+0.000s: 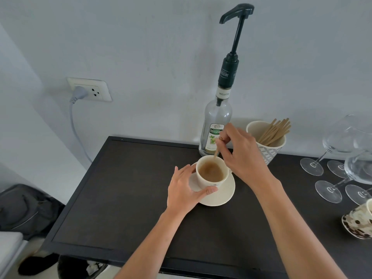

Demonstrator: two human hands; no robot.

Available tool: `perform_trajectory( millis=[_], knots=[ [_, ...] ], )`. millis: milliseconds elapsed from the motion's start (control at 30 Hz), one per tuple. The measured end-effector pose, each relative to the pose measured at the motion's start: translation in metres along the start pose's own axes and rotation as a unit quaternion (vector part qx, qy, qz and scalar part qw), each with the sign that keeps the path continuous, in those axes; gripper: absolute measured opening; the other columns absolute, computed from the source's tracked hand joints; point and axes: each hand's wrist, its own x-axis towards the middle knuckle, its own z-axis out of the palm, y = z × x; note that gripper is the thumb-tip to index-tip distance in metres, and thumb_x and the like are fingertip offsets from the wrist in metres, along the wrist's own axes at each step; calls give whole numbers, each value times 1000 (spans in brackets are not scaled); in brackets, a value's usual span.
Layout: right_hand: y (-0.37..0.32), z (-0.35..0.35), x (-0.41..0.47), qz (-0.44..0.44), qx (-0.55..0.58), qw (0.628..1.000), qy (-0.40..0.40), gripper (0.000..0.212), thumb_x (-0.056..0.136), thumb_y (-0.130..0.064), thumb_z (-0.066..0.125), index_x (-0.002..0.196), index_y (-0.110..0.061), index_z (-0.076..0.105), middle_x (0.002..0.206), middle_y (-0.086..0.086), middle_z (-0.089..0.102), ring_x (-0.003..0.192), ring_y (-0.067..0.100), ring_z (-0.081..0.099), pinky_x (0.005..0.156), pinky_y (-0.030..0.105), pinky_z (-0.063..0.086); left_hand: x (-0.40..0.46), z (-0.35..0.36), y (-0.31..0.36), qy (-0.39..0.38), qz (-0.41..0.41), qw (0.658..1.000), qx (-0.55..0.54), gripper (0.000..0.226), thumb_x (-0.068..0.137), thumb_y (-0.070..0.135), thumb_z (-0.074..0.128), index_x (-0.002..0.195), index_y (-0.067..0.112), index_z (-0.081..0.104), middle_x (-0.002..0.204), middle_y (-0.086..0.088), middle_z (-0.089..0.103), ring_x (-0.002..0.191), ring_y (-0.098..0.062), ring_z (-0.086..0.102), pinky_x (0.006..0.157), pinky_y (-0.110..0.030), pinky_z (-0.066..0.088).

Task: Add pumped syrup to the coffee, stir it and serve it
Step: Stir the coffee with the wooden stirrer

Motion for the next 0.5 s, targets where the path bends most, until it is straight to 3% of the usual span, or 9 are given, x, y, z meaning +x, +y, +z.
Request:
perform_trajectory(
  millis=[67,200,333,433,500],
  knots=[
    [-1,0,0,-13,-14,1000,-8,14,92,-8,60,84,-10,49,70,3,57,66,25,56,65,45,49,0,-1,1,-5,-7,1000,5,88,56,72,74,130,28,56,137,8,55,113,25,6,116,-48,27],
    [-7,-1,0,9,76,997,-18,19,93,-10,66,83,-12,50,73,0,65,76,23,67,68,33,50,0,-1,2,-6,-5,1000,4,89,55,73,72,130,28,56,137,9,55,111,28,3,116,-47,27],
    [-1,-2,0,-17,-7,1000,-9,14,92,-7,61,85,-9,49,70,4,57,67,26,55,65,46,49,-1,-2,3,-11,-7,1000,8,91,54,75,70,130,27,56,137,7,55,109,29,0,116,-48,27],
    [-9,-1,-1,4,86,996,-32,19,93,-8,65,83,-13,49,74,1,64,73,21,64,69,33,50,-1,-2,3,-13,-8,1000,10,90,55,74,71,131,28,56,137,8,55,110,28,1,116,-47,27],
    [-5,1,0,11,58,998,-4,17,94,-12,65,85,-12,51,75,2,62,74,23,61,67,35,49,0,-1,2,-9,-5,1000,7,90,55,73,72,130,27,56,136,7,56,109,32,-2,115,-48,27]
  ],
)
